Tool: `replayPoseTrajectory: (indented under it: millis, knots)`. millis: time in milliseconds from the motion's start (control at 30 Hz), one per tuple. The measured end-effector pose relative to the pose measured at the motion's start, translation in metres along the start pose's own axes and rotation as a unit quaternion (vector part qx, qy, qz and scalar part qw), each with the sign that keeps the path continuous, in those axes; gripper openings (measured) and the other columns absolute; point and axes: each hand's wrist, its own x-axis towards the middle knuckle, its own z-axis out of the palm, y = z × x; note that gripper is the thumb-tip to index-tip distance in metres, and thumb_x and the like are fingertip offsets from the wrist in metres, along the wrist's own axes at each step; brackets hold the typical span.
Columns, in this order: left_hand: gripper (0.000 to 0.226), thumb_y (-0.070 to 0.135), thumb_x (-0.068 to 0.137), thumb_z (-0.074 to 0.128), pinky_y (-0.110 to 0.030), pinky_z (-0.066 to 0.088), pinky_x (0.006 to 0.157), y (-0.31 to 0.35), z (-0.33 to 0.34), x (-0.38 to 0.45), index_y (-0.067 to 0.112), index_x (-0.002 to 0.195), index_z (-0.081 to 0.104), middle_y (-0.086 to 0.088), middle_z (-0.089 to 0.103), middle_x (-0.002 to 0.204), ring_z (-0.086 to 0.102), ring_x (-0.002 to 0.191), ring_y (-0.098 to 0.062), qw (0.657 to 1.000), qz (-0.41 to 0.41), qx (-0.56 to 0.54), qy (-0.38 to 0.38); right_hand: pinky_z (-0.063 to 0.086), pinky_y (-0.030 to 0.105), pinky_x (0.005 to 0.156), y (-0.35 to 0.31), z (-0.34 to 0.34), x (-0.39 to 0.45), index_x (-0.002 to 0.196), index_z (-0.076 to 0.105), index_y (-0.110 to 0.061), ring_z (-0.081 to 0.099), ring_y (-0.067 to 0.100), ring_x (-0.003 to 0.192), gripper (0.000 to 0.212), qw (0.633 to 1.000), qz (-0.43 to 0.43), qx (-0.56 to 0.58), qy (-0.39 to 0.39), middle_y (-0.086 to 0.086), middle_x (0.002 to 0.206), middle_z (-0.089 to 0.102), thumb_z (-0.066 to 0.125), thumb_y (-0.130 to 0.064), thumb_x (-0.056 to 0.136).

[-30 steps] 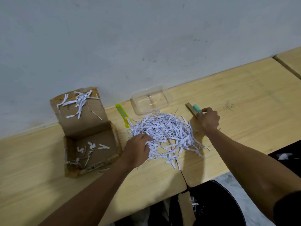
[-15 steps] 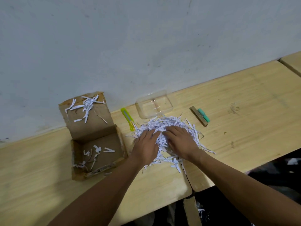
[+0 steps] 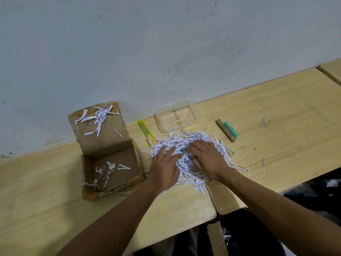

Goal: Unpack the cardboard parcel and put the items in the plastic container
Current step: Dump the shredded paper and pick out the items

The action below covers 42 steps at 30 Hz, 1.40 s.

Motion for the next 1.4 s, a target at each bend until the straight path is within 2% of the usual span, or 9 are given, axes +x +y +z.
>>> replayPoseTrajectory:
  millis: [133,267,400,600,767,933,1133,1267,1400]
  knots:
    - [0.041,0.032,0.083,0.036,-0.057,0.052,0.083,-0.006,0.003,-0.005,0.025,0.106,0.069,-0.009,0.056,0.137,0.041,0.133,-0.044,1.0,-0.005,0.005,-0.017,0.034,0.044,0.103,0.006,0.009,0.001,0.136,0.053,-0.019,0.043,0.028,0.133,0.049,0.993,0.051,-0.055,-0.092,0.004,0.136,0.055,0.052,-0.025,0.087]
    - [0.035,0.03,0.081,0.037,-0.062,0.047,0.09,-0.013,-0.002,-0.007,0.028,0.094,0.07,-0.014,0.051,0.141,0.032,0.137,-0.049,0.999,0.009,-0.027,-0.02,0.022,0.045,0.112,0.009,0.008,0.001,0.139,0.049,-0.02,0.031,0.027,0.142,0.05,0.988,0.118,-0.044,-0.088,0.006,0.146,0.045,0.05,-0.022,0.089]
    - [0.034,0.021,0.082,0.04,-0.053,0.038,0.106,-0.012,-0.008,-0.002,0.024,0.102,0.067,-0.011,0.053,0.138,0.036,0.137,-0.041,0.998,0.024,-0.059,0.027,0.033,0.048,0.101,-0.003,0.003,0.003,0.126,0.058,-0.02,0.045,0.033,0.126,0.049,0.994,0.088,-0.046,-0.035,0.009,0.128,0.056,0.047,-0.029,0.079]
    - [0.032,0.024,0.089,0.043,-0.044,0.05,0.084,-0.012,0.0,0.008,0.021,0.112,0.065,-0.001,0.066,0.11,0.059,0.11,-0.032,0.999,0.003,-0.041,0.027,0.029,0.038,0.089,-0.009,0.023,-0.017,0.116,0.063,-0.022,0.055,0.027,0.106,0.04,0.995,0.001,-0.07,-0.074,0.0,0.109,0.062,0.053,-0.029,0.078]
    - [0.045,0.031,0.09,0.042,-0.049,0.043,0.098,-0.013,0.003,0.01,0.02,0.133,0.051,-0.003,0.059,0.129,0.045,0.13,-0.034,0.996,-0.07,-0.018,-0.058,0.027,0.037,0.085,-0.009,0.015,-0.02,0.109,0.063,-0.027,0.056,0.022,0.098,0.034,0.998,-0.005,-0.042,-0.052,-0.004,0.101,0.062,0.046,-0.031,0.08]
    - [0.056,0.034,0.091,0.048,-0.047,0.039,0.104,-0.008,0.003,0.014,0.024,0.144,0.035,0.002,0.044,0.145,0.031,0.14,-0.029,0.991,-0.095,-0.013,-0.095,0.036,0.037,0.08,-0.016,0.012,-0.006,0.128,0.056,-0.022,0.053,0.024,0.102,0.044,0.997,0.02,-0.041,-0.054,-0.001,0.117,0.06,0.043,-0.03,0.087]
    - [0.067,0.041,0.094,0.051,-0.048,0.028,0.113,-0.011,-0.001,0.016,0.022,0.152,0.023,0.0,0.027,0.157,0.014,0.147,-0.03,0.986,-0.107,-0.014,-0.129,0.027,0.038,0.082,-0.01,0.015,-0.018,0.111,0.065,-0.025,0.056,0.025,0.095,0.041,0.986,0.031,-0.127,-0.099,-0.002,0.102,0.063,0.033,-0.039,0.09]
    - [0.069,0.039,0.093,0.054,-0.047,0.026,0.115,-0.01,0.001,0.013,0.022,0.152,0.022,0.0,0.027,0.157,0.015,0.147,-0.03,0.985,-0.109,-0.049,-0.122,0.03,0.037,0.073,-0.017,0.011,-0.001,0.1,0.064,-0.02,0.052,0.025,0.085,0.017,0.993,0.018,-0.112,0.01,0.001,0.092,0.062,0.056,-0.03,0.088]
    - [0.069,0.033,0.094,0.056,-0.044,0.024,0.116,-0.008,-0.002,0.008,0.016,0.151,0.023,-0.005,0.031,0.155,0.021,0.145,-0.03,0.985,-0.098,-0.105,-0.098,0.045,0.038,0.071,-0.025,0.018,0.027,0.112,0.064,-0.013,0.057,0.029,0.089,0.034,0.996,-0.011,-0.061,-0.059,0.007,0.102,0.062,0.072,-0.012,0.079]
